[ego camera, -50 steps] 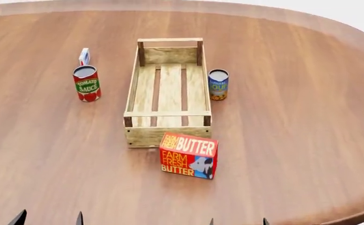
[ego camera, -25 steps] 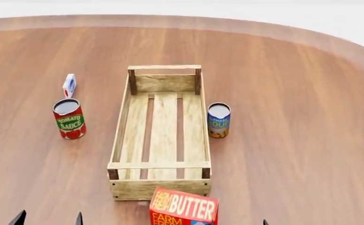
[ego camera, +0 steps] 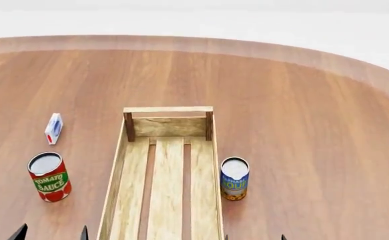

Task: Pick up the butter and put it in the tray.

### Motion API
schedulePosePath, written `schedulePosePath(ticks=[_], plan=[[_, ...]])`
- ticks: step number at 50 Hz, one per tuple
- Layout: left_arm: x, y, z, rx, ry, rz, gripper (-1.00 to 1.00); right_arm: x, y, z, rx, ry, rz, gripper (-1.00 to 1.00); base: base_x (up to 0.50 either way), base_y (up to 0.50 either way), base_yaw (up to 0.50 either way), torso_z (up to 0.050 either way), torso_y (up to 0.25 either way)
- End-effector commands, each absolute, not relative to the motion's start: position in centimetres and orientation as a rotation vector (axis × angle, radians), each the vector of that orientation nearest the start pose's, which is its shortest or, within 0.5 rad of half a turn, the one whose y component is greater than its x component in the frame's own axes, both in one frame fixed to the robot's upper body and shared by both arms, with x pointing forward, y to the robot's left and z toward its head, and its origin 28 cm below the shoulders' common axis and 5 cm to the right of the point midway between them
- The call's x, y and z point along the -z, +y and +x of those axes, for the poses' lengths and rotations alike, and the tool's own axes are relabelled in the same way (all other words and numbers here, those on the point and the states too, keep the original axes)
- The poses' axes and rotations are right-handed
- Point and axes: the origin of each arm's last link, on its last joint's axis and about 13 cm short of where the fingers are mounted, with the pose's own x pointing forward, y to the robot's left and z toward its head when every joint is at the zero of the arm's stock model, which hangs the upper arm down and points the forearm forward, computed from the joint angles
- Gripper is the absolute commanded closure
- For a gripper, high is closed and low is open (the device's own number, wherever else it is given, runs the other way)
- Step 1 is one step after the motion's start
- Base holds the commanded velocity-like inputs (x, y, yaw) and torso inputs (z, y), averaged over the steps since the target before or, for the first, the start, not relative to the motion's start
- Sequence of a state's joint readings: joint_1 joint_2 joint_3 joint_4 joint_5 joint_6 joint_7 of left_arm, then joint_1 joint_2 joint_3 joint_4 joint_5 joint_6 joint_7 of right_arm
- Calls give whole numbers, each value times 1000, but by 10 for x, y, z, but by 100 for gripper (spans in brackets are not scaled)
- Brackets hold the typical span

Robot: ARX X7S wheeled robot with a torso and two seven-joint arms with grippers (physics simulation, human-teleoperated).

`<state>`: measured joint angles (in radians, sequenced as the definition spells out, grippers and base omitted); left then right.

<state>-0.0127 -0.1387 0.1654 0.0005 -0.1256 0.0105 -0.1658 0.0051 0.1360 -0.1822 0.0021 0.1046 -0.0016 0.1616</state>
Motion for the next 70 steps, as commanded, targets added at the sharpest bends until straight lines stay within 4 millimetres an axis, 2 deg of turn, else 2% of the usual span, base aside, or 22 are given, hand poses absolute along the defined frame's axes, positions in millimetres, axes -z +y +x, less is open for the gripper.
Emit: schedulePosePath(ticks=[1,5,16,22,26,28,30,35,38,43,46,52,60,61,63,65,70], plan=[[-14,205,211,-2,-4,13,-100,-11,-93,208,-20,16,-33,-100,500,-12,0,0,0],[-15,205,210,-3,-5,13,-100,-12,-92,209,-9,20,-26,-100,500,-9,0,0,0],[-15,205,210,-1,-7,12,-100,-11,-93,211,4,42,-17,-100,0,0,0,0,0],[-17,207,211,-7,-4,7,-100,-21,-94,217,37,140,70,-100,0,0,0,0,0],[-19,207,213,-12,6,-1,-100,-68,-100,221,0,153,68,-100,0,0,0,0,0],[-19,206,214,-13,13,-2,-100,-80,-101,224,4,132,54,-100,0,0,0,0,0],[-18,204,216,-9,19,-3,-100,-105,-106,234,-10,143,65,-100,0,0,0,0,0],[-16,203,219,-10,20,0,-100,-141,-114,247,-14,132,98,-100,0,0,0,0,0],[-15,202,223,-13,18,0,-100,-176,-117,255,-28,125,80,-100,0,0,0,0,0],[-11,202,225,-14,19,-4,-100,-213,-121,274,-42,193,56,-100,0,0,0,0,0],[-9,203,224,-15,22,-3,-100,-228,-123,283,-65,200,53,-100,0,0,0,0,0],[-8,203,221,-14,23,-2,-100,-243,-121,288,-72,197,12,-100,0,0,0,0,0],[-9,205,218,-17,20,-6,-100,-244,-121,304,-107,191,-89,-100,0,0,0,0,0],[-9,205,218,-18,20,-7,-100,-245,-121,307,-118,189,-128,-100,0,0,0,0,0],[-10,205,218,-18,19,-8,-100,-253,-123,315,-190,314,-201,-100,0,0,0,0,0],[-10,205,218,-19,18,-9,-100,-255,-122,319,-216,338,-325,-100,0,0,0,0,0],[-9,206,219,-21,21,-7,-100,-259,-119,319,-381,392,-557,-100,0,0,0,0,0]])
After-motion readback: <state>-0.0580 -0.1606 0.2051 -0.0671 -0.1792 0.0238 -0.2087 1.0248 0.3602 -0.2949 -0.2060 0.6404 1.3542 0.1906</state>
